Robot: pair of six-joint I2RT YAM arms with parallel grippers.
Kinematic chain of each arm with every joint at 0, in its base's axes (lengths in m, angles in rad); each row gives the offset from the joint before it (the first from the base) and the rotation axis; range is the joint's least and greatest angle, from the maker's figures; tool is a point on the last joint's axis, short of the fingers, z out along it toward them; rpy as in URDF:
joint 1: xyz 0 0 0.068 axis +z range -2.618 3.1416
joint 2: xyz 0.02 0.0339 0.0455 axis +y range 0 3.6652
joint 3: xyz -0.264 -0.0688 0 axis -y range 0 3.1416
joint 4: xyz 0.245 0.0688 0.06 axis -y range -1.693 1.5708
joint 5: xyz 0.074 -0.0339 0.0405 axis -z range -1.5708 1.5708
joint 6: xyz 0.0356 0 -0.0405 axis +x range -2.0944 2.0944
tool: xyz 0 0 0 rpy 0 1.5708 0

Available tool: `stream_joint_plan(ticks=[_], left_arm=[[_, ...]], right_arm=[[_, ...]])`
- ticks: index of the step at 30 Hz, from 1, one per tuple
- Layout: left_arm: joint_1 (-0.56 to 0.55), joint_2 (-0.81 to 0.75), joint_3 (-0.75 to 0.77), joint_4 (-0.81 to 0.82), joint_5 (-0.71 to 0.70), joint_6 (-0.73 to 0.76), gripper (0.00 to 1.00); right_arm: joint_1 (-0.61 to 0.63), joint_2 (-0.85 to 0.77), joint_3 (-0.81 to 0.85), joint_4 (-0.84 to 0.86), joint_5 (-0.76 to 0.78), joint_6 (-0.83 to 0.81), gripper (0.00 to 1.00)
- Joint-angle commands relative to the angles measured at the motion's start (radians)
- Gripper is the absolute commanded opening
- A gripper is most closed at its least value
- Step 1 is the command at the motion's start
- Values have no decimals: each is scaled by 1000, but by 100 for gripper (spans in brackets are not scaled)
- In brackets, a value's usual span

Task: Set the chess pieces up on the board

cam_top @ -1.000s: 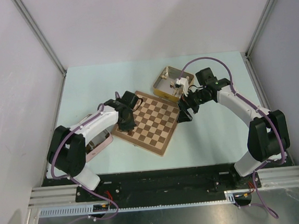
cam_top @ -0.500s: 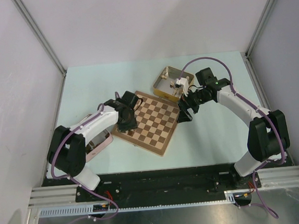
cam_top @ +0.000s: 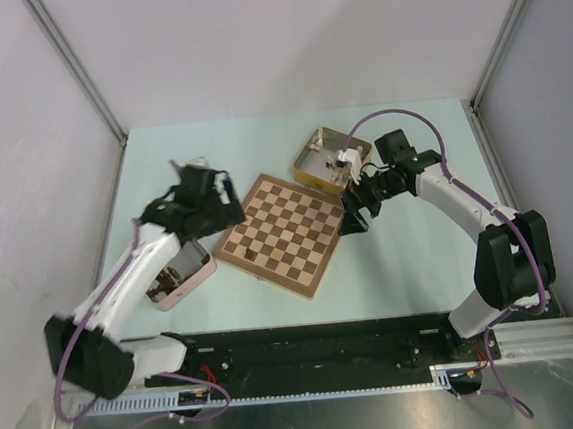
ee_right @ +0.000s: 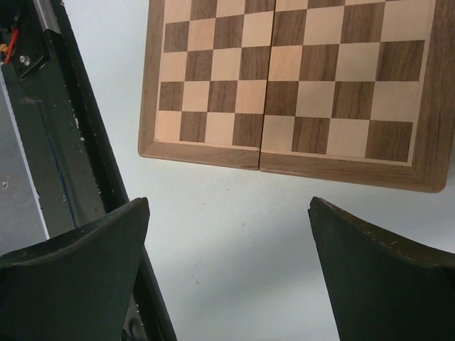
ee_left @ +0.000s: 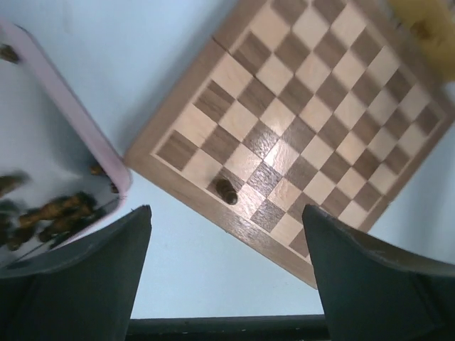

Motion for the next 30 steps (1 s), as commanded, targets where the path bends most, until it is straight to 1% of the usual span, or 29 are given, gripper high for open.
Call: stream_joint_plan(ticks=[1, 2, 3, 4, 5, 6, 8, 9, 10, 11, 12, 20, 22, 24, 30], left_arm=[[195, -197, -61, -3, 41, 61, 92], [244, -258, -79, -3, 63, 73, 92], [346, -286, -99, -3, 86, 97, 92], [398, -309, -136, -5, 129, 111, 91], [444, -343, -154, -5, 141, 124, 90], [532, -354, -170, -3, 154, 160, 88], [593, -358, -219, -6, 168, 184, 79], [638, -351, -234, -8, 169, 196, 75], [656, -342, -260, -8, 169, 199, 72], [666, -332, -273, -8, 169, 196, 71], [689, -303, -280, -5, 206, 185, 68], [690, -210, -306, -3, 180, 155, 52], [690, -194, -309, 3, 154, 151, 51], [687, -164, -313, 10, 146, 148, 47], [648, -79, -308, 40, 88, 138, 46]], right_arm=[[6, 0, 41, 22, -48, 38, 100], [6, 2, 39, 25, -52, 43, 100], [8, 5, 41, 33, -52, 46, 100], [8, 8, 41, 34, -54, 52, 100], [8, 9, 41, 36, -52, 53, 100], [8, 11, 41, 40, -52, 55, 100], [8, 15, 41, 43, -49, 58, 100], [9, 15, 41, 47, -49, 60, 100], [9, 15, 41, 48, -46, 60, 100], [9, 15, 41, 48, -45, 60, 100], [9, 15, 42, 48, -42, 60, 100], [12, 29, 47, 48, -40, 69, 100], [14, 34, 49, 51, -42, 75, 100], [15, 41, 55, 53, -43, 75, 100], [18, 54, 75, 47, -42, 69, 100]])
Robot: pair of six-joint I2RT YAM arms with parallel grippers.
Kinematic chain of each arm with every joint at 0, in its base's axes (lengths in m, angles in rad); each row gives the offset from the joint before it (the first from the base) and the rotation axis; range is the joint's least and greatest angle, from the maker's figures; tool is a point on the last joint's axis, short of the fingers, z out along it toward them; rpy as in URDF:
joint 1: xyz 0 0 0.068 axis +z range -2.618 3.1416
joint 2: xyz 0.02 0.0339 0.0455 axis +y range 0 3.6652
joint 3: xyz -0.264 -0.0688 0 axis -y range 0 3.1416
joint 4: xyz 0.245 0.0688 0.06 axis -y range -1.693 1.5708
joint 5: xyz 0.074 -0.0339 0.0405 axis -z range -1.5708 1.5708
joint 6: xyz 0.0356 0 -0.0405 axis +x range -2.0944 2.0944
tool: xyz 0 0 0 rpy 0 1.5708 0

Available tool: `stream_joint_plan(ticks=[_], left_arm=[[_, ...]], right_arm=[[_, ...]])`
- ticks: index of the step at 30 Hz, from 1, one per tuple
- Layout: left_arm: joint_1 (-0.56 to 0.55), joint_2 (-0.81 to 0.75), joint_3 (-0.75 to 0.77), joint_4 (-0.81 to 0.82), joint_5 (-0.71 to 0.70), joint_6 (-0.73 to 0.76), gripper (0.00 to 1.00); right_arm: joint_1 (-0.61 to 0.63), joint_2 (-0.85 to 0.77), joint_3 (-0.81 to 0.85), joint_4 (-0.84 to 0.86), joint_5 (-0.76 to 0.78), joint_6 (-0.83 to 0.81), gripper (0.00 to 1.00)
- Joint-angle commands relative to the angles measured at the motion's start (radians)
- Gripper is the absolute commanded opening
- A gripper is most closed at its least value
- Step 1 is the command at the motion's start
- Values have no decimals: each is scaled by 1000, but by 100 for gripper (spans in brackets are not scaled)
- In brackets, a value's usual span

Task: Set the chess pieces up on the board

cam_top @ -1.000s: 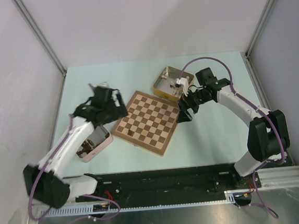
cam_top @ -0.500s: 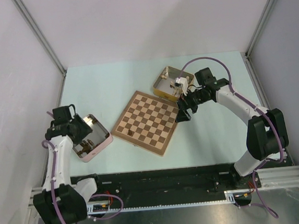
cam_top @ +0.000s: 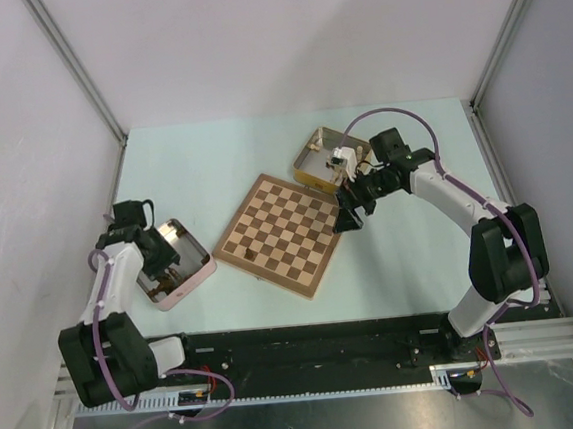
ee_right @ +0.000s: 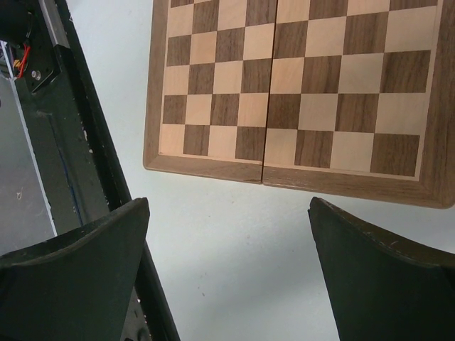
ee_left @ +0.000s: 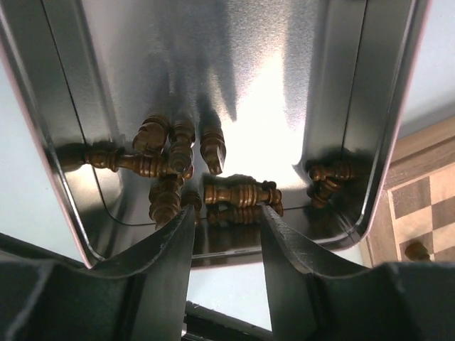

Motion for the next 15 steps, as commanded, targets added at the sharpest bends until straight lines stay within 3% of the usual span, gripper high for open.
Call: stream_joint_plan(ticks=[1, 15], left_arm=[[-25, 42, 4, 41, -52, -18, 46], [-50, 207, 45, 118, -106, -16, 42]], right_arm=[[7, 7, 53, 17, -21, 6, 100], [7, 4, 55, 6, -11, 0, 100]])
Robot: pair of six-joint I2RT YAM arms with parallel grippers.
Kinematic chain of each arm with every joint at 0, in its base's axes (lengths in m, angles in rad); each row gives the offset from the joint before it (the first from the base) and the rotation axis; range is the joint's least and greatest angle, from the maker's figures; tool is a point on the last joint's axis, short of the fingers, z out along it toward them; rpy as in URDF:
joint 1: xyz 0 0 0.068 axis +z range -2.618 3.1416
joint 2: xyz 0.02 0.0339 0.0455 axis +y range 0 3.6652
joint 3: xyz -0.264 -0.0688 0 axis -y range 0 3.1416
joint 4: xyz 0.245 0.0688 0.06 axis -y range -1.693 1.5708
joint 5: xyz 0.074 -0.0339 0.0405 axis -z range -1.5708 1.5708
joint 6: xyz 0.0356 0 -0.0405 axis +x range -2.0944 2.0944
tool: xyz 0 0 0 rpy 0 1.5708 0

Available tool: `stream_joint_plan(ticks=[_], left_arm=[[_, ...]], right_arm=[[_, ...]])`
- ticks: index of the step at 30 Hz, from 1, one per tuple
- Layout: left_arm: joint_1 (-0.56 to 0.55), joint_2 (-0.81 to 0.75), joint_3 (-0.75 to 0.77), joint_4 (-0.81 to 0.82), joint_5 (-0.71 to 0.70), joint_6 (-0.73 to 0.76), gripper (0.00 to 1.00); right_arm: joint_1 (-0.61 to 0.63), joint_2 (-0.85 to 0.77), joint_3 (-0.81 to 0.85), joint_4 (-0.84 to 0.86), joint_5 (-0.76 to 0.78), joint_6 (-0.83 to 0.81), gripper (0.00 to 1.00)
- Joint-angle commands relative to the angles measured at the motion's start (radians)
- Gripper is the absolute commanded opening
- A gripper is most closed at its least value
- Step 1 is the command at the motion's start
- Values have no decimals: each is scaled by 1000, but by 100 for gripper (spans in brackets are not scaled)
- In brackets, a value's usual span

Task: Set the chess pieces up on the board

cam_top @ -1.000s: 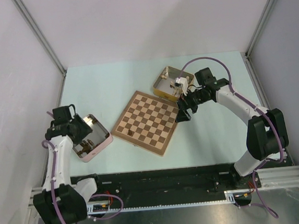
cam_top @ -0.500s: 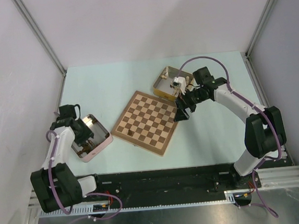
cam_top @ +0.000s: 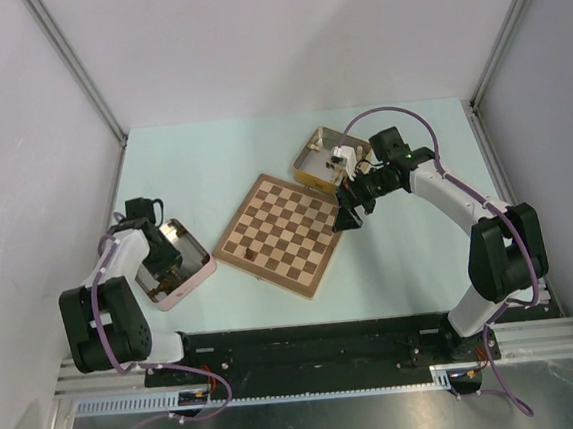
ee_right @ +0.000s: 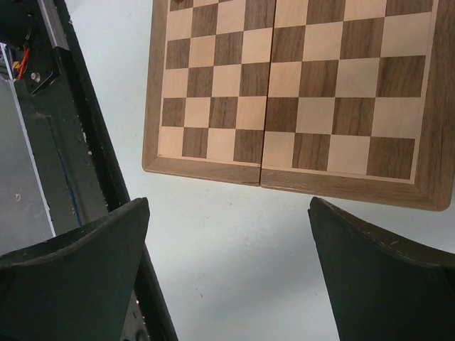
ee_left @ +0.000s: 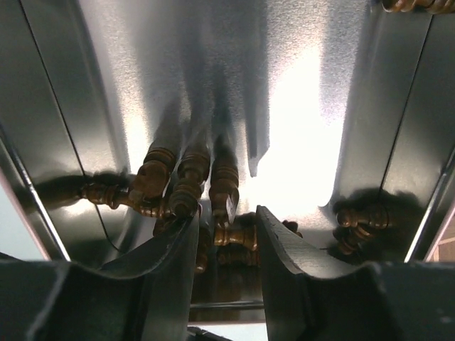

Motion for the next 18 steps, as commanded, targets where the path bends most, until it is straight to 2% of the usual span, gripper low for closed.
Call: stream_joint_plan(ticks=[1, 6, 11, 15, 18], left_arm=[[-19, 31, 50, 43, -25, -16, 41], [-35, 52, 63, 49, -37, -17, 31], [-45, 49, 60, 49, -50, -9, 27], [-51, 36, 57, 47, -37, 0, 13], [-65, 14, 57, 46, -8, 16, 7]], right_arm=[[5, -1, 40, 5, -12, 0, 100], [5, 1, 40, 0, -9, -5, 100], [7, 2, 40, -6, -8, -8, 100], [5, 4, 40, -4, -9, -8, 100], [5, 4, 40, -4, -8, -9, 100]])
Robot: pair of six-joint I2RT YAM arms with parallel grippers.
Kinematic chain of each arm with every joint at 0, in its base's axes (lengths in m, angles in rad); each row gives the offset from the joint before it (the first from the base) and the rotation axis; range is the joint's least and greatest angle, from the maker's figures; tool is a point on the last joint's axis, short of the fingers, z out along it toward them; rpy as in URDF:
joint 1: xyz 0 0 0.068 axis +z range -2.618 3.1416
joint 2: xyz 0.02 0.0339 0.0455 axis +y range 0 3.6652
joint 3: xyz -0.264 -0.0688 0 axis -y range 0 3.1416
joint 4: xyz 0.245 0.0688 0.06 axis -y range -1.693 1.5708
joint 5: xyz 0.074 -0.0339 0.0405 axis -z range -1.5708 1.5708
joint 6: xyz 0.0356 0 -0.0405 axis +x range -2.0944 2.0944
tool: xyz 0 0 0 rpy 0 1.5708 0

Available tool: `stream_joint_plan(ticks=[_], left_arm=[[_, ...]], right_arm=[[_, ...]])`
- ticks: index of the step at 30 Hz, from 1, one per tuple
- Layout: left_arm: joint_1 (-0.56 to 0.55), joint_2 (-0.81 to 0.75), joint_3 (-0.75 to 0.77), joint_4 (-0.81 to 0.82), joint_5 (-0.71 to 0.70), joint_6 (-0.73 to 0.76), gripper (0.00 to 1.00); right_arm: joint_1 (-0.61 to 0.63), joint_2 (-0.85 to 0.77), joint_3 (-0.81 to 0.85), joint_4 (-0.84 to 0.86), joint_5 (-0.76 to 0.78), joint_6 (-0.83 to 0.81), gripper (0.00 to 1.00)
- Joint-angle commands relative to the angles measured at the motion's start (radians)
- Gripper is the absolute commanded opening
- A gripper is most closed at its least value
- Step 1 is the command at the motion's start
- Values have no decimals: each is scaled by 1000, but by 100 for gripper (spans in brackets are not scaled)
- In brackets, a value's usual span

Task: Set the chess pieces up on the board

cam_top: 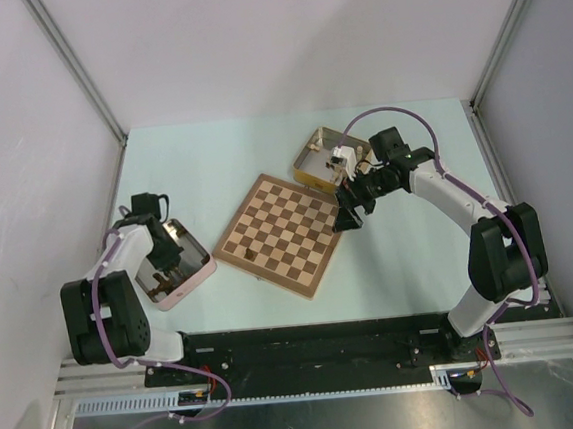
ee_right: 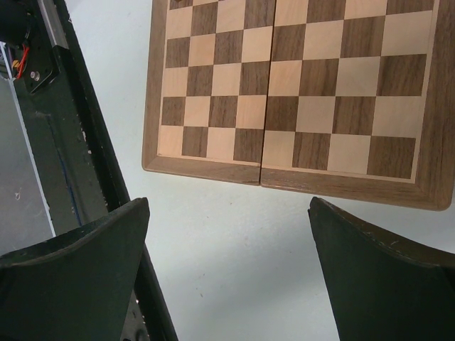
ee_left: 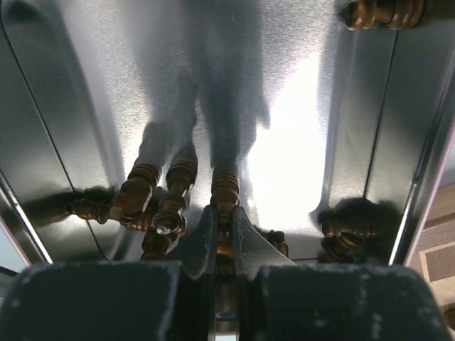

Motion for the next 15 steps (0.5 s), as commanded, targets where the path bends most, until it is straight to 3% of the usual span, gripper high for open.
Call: stream_joint_plan(ticks=[1, 15], left_arm=[[-26, -52, 29, 18, 33, 15, 6], [-170, -283, 52, -31, 203, 55, 2]], right_arm=[[7, 2, 40, -1, -8, -6, 100], [7, 4, 45, -4, -12, -4, 100]])
